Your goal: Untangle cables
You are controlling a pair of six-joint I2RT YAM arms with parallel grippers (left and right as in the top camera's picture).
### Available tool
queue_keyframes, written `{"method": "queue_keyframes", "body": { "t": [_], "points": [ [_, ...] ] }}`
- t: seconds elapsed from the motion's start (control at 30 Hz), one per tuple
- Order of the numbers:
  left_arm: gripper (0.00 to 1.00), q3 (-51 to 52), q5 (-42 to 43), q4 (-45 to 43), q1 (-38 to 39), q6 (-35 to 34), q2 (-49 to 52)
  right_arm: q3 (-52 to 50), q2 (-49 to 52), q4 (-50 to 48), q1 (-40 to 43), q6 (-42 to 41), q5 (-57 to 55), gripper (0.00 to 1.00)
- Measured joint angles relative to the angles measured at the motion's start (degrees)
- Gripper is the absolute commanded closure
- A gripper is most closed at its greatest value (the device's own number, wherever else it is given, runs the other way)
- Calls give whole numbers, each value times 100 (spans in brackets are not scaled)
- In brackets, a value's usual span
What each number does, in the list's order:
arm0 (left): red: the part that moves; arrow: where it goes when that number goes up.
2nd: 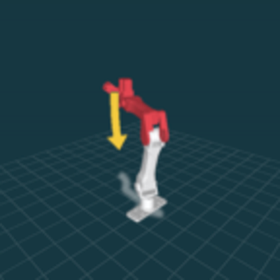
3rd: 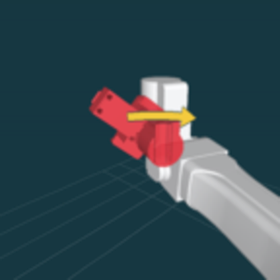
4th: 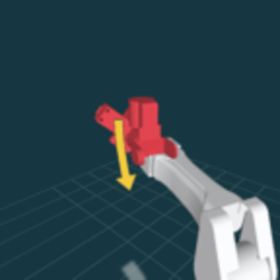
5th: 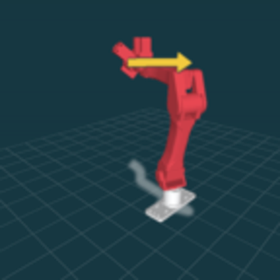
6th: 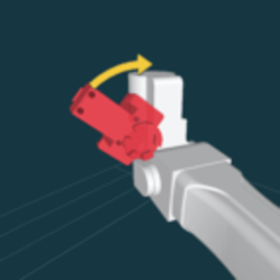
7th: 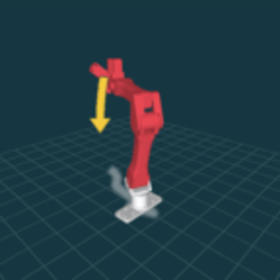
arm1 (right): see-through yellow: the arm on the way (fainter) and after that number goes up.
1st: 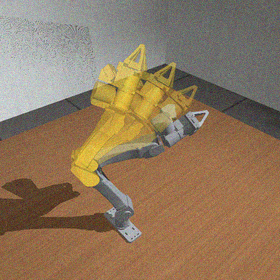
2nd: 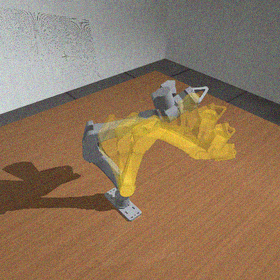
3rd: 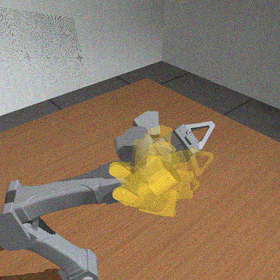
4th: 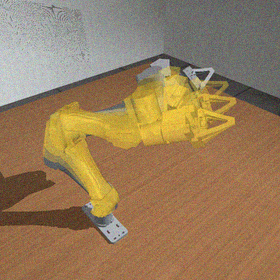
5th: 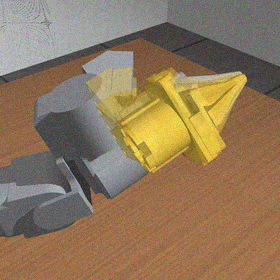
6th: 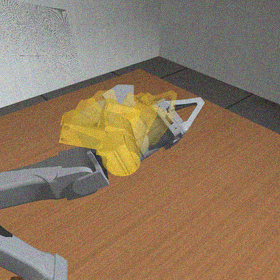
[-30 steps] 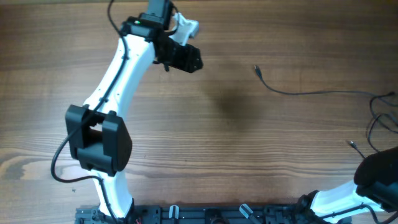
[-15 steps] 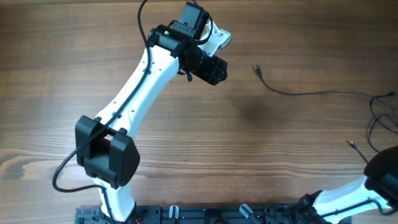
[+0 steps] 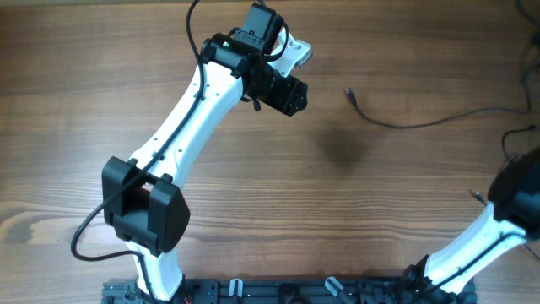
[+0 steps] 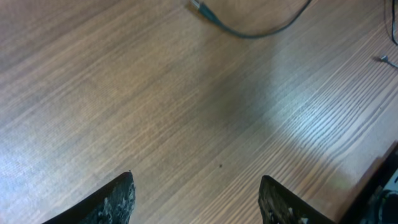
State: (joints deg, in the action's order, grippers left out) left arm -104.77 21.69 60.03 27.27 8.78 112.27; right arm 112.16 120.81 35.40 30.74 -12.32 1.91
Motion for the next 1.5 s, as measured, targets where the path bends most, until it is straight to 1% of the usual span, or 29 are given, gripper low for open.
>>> {"method": "queue_keyframes", "body": {
  "t": [0.13, 0.4, 0.43, 0.47, 0.5, 0.53, 0.7, 0.73, 0.77, 0.8, 0.87, 1.0, 1.13, 1.2, 1.33, 1.5],
  "points": [
    [35, 0, 2, 177, 0, -31, 0, -4, 562, -39, 55, -151, -319, 96],
    [35, 0, 0, 190, 68, -116, -52, -4, 769, -61, 807, -151, -691, 95],
    [35, 0, 0, 192, 118, -118, -57, -4, 811, -50, 885, -149, -715, 91],
    [35, 0, 2, 192, 144, -120, -57, -4, 835, -52, 920, -144, -737, 70],
    [35, 0, 2, 192, 177, -120, -57, -4, 852, -46, 933, -103, -761, 14],
    [35, 0, 2, 192, 214, -120, -59, -4, 870, -22, 931, -61, -780, 1],
    [34, 0, 2, 192, 260, -120, -59, 2, 874, 153, 828, 2, -793, 0],
    [33, 0, 2, 192, 260, -120, -59, 13, 874, 275, 800, 24, -769, 0],
    [30, 0, 2, 190, 260, -122, -59, 22, 874, 369, 769, 50, -728, 0],
    [29, 0, -2, 190, 260, -125, -59, 37, 874, 461, 723, 72, -695, 0],
    [28, 0, -52, 160, 260, -144, -59, 66, 874, 691, 562, 94, -678, 0],
    [27, 0, -105, 22, 260, -142, -61, 87, 872, 1248, -15, -11, -793, 0],
    [27, 0, -129, -129, 258, -138, -61, 92, 872, 1991, -667, -612, -1222, 0],
    [27, 0, -129, -162, 258, -116, -63, 92, 870, 2247, -896, -1088, -1550, 0],
    [27, 0, -129, -153, 258, -44, -63, 92, 870, 2551, -890, -1744, -1947, 0],
    [28, 0, -129, -153, 258, 57, -63, 92, 870, 2592, -868, -2033, -2190, 0]
  ]
}}
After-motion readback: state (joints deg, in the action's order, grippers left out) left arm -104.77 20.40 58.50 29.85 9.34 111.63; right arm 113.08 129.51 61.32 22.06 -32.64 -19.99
